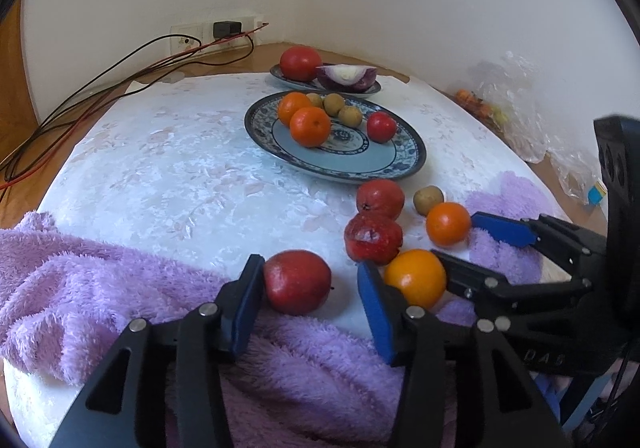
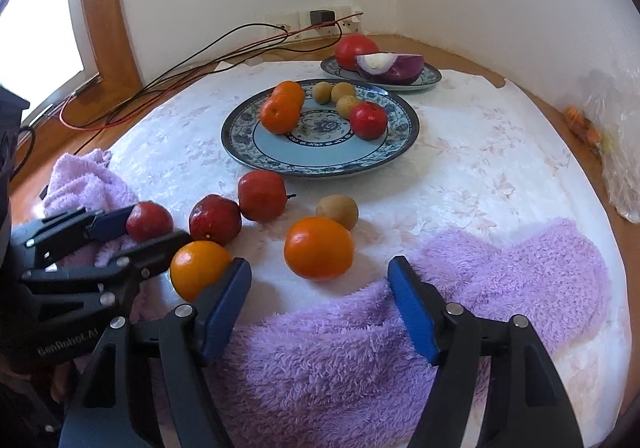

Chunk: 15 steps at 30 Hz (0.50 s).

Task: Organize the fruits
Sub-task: 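Lift the red apple with the left tool while the right tool grasps the orange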

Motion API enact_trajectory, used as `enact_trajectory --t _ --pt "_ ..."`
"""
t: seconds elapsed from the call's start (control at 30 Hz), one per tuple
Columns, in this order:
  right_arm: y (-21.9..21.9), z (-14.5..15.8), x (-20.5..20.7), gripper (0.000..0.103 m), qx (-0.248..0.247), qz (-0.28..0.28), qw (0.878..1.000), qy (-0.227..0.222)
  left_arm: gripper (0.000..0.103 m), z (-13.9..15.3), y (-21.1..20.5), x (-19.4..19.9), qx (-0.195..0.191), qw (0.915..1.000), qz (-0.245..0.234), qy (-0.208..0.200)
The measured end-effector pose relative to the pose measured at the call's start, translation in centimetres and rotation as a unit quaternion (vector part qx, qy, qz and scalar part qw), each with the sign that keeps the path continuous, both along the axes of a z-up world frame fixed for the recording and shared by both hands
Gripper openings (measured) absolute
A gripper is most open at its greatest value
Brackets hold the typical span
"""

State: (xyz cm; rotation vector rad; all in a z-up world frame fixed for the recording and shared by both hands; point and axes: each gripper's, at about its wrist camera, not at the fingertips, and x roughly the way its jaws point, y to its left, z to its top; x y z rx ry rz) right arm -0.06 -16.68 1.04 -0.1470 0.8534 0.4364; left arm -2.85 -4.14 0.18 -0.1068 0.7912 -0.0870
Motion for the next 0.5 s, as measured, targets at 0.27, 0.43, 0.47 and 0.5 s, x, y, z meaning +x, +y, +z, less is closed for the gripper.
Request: enact_trajectory --t 0.27,0.43,0.47,0.5 --pt "-0.17 -0.03 0.39 0.073 0.015 -0.001 1.000 0.002 0.052 -0.02 0.17 -0.04 -0.013 0.9999 -0.001 -0.003" --pt "-0.33 -0.21 0.40 0.071 0.022 -0.003 1.000 -0.003 0.046 -0.06 0.26 -0.23 -0.007 0.9999 0.009 -0.007" --pt "-0.34 -0.24 0.36 0.068 0.021 -0.004 1.000 -0.006 0.044 -0.05 0.36 -0.26 -0.006 0.9999 0.013 -0.007" --pt "-0.36 -0.29 0.25 0.066 0.018 -0.008 1.000 -0.010 0.040 -0.07 0.42 -0.31 -0.006 0.9998 0.016 -0.007"
